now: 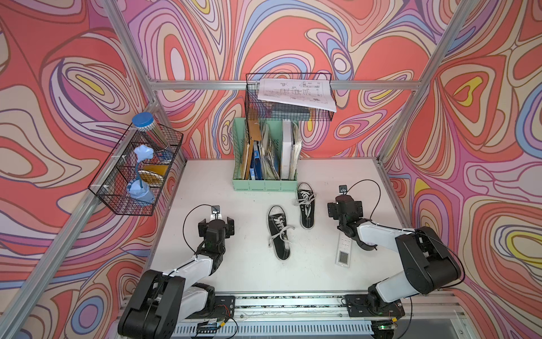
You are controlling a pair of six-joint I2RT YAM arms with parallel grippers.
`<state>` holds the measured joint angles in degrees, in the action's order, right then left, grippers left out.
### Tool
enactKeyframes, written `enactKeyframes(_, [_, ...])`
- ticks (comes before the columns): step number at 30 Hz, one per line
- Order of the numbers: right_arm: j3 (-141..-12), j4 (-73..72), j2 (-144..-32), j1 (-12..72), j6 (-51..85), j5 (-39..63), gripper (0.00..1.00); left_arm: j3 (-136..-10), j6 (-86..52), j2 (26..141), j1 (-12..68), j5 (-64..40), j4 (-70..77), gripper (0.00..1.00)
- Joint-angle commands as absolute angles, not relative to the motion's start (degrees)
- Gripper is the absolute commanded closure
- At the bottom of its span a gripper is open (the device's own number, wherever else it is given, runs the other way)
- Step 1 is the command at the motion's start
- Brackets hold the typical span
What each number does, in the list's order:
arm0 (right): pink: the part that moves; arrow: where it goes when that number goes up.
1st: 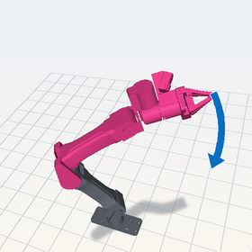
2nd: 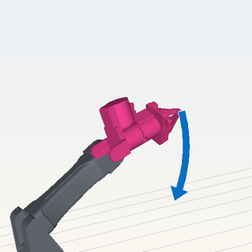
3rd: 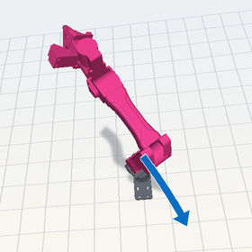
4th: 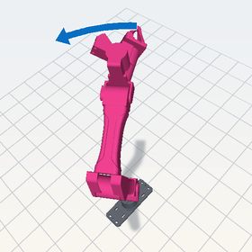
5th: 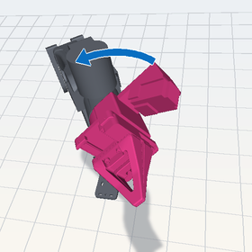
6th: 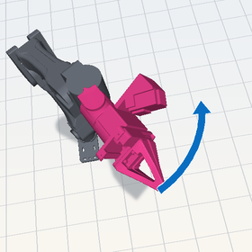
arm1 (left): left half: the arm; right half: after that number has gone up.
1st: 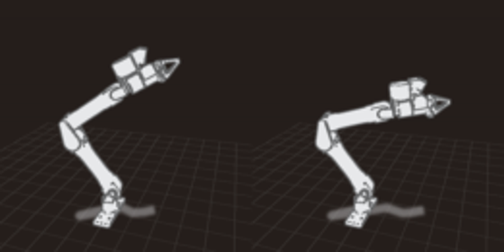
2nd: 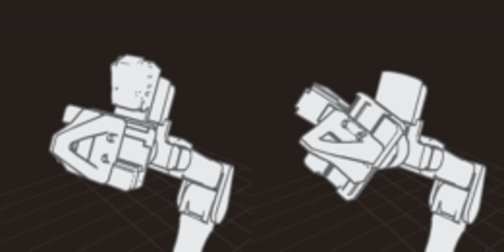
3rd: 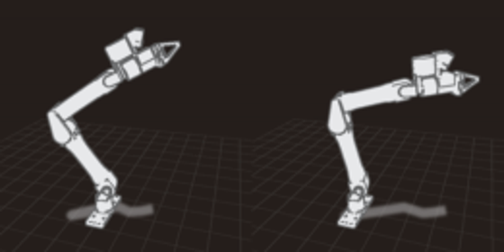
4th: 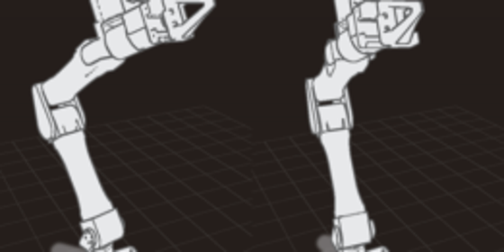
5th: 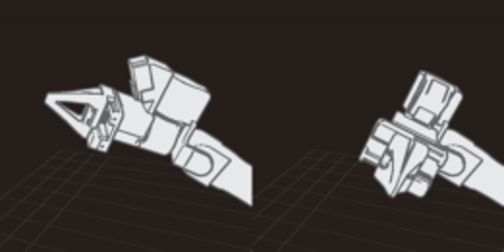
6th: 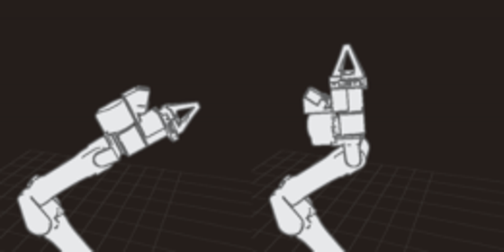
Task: Tie the shoes
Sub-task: Reset both arms
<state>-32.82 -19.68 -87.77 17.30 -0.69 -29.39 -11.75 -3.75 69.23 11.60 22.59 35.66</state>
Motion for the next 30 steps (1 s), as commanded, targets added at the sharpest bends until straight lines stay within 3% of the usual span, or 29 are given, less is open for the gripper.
enactKeyframes(1, [-29.66, -36.56, -88.79, 15.95, -6.67, -25.94, 0.02, -14.06, -0.3, 71.58, 9.99, 19.72, 47.06, 0.01])
enactKeyframes(6, [-27.19, -45.03, -89.42, 13.12, -7.52, -21.68, 0.02, -17.18, -0.24, 77.74, 3.9, 12.38, 49.19, 0.01])
enactKeyframes(11, [-26.99, -50.71, -92.85, 8.03, -4.68, -12.98, 0.02, -16.23, -1.84, 89.18, 0.0, 3.55, 63.13, 0.01])
enactKeyframes(12, [-27.66, -50.47, -93.55, 7.2, -3.63, -13.45, 0.02, -18.07, -2.0, 86.71, 0.0, 2.88, 56.1, 0.01])
enactKeyframes(17, [-27.46, -51.67, -95.21, 2.83, 0.46, -8.79, 0.02, -21.61, -2.39, 87.28, 0.0, 4.46, 48.67, 0.01])
enactKeyframes(19, [-26.33, -56.86, -97.9, 1.59, 1.53, -7.48, 0.02, -20.66, -2.35, 88.26, 0.0, 4.81, 52.71, 0.01])
enactKeyframes(30, [-26.13, -56.26, -97.3, 1.38, 1.29, -8.05, 0.02, -20.99, -2.33, 87.95, 0.01, 5.01, 51.25, 0.01])
